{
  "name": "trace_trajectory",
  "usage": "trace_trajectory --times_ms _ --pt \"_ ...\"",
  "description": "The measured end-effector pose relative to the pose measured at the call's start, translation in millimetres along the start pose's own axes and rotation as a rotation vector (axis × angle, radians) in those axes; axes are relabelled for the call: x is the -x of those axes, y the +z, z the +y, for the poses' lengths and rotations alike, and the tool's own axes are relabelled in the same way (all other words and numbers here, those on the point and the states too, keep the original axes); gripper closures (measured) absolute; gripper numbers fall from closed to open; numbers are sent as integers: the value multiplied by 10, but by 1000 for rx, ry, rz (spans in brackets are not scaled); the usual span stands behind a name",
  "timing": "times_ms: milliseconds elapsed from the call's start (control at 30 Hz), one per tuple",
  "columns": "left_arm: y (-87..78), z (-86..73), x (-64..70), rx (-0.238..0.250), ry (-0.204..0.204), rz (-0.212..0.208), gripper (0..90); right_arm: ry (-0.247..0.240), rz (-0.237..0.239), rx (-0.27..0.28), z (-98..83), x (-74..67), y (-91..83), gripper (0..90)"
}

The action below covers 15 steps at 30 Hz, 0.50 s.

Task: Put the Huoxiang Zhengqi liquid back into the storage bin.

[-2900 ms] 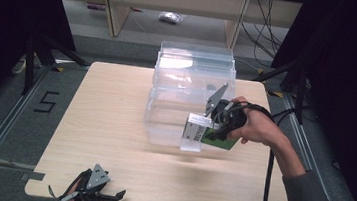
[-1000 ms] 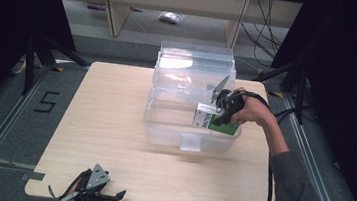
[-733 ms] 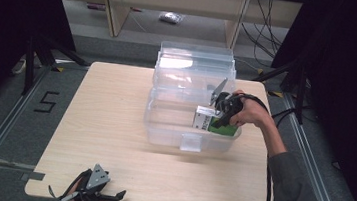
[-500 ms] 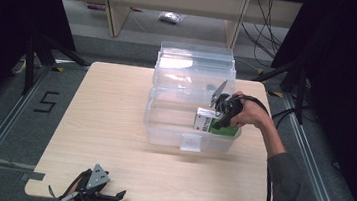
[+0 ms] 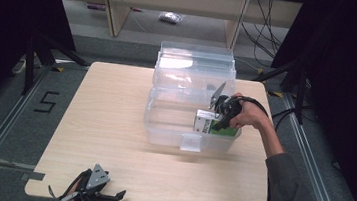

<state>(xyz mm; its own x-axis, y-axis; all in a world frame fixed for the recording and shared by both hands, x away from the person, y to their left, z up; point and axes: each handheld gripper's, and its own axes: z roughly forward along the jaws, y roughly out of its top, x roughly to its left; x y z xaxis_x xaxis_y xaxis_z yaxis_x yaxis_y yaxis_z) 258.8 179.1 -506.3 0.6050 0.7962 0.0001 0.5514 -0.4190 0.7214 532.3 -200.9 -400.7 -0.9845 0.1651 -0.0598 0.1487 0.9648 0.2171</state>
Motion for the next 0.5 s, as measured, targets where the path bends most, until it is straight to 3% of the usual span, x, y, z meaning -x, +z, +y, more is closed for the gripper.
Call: trace_trajectory --times_ms 367,433,467,500 --pt "2 0 0 -3 0 -5 150 3 11 -46 2 -10 78 627" --pt "-2 1 0 -6 3 -10 150 -11 21 -27 -15 -8 93 621" --pt "-6 0 -1 -10 7 -14 150 17 30 -18 -25 -26 82 608" --pt "-5 0 -3 -14 7 -9 150 11 31 -8 -32 -33 64 606"
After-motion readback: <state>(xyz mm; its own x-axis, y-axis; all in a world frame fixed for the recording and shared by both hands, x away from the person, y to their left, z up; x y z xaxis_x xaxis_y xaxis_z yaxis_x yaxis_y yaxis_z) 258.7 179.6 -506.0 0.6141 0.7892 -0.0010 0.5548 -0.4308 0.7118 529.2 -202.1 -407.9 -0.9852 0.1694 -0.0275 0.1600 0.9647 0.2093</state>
